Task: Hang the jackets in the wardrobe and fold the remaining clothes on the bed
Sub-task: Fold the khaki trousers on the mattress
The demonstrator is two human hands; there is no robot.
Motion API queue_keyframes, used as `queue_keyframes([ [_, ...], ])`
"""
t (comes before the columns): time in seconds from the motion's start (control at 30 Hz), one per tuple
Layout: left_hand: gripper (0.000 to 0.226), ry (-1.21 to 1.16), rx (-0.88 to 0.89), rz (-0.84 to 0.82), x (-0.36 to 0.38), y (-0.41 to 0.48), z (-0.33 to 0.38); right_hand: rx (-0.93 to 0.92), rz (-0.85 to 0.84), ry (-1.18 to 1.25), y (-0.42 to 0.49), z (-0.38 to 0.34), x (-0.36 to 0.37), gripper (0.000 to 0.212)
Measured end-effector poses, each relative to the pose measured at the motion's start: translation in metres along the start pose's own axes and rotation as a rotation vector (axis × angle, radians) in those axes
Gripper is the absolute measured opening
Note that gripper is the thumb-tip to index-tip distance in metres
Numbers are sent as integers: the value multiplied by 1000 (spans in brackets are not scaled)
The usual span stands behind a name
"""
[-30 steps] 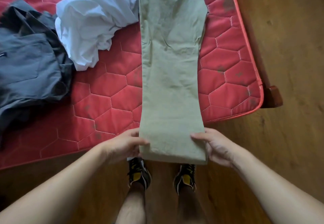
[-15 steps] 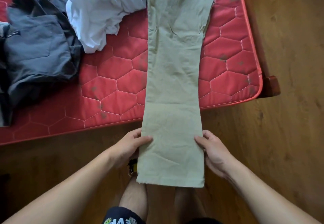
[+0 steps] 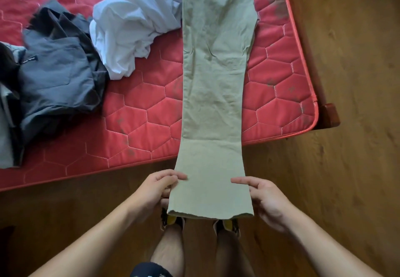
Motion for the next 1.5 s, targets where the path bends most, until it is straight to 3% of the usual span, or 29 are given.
queue_keyframes([
  [0.13, 35, -81, 121, -160, -7, 21, 98, -239, -38, -101, 5, -115, -6, 20],
  [0.27, 40, -10, 348, 107, -51, 81, 224, -526, 178, -304, 35, -247, -30, 12],
  [0.33, 35, 78, 333, 158, -61, 117, 243, -522, 212, -292, 72, -269, -42, 11],
  [0.47, 29, 82, 80, -11, -44, 169, 172, -205, 173, -166, 147, -203, -61, 35],
  [0.6, 31, 69, 72, 149, -45, 167, 107, -116, 176, -86, 168, -127, -75, 22],
  [0.67, 27, 157, 95, 162, -43, 162, 94, -124, 188, -179, 167, -114, -79, 19],
  [0.83, 24, 60, 75, 156, -28, 157, 77, -199, 284, -476, 154, -120, -92, 14],
  [1.0, 35, 59, -33, 70, 1, 156, 57, -113, 363, -715, 137, -106, -106, 6],
  [1.1, 32, 257, 65, 207, -5, 157, 74, -139, 458, -762, 126, -118, -106, 13],
  [1.27, 65, 594, 470, 464, -21, 184, 180, -572, 735, -1070, 134, -220, -82, 65],
  [1.37, 55, 843, 582, 510, -18, 213, 221, -478, 722, -1421, 181, -250, -68, 75],
  [1.5, 34, 787, 620, 485, -30, 226, 223, -370, 619, -1663, 216, -238, -70, 73],
])
Point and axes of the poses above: each hand's wrist, its own y-axis towards the middle knuckle, its own x-axis out of the palm, z = x × y, the point moved 10 cm from there along y, towards the middle knuckle, and after that the axes turned 7 degrees about -z, right-handed, at the moved point
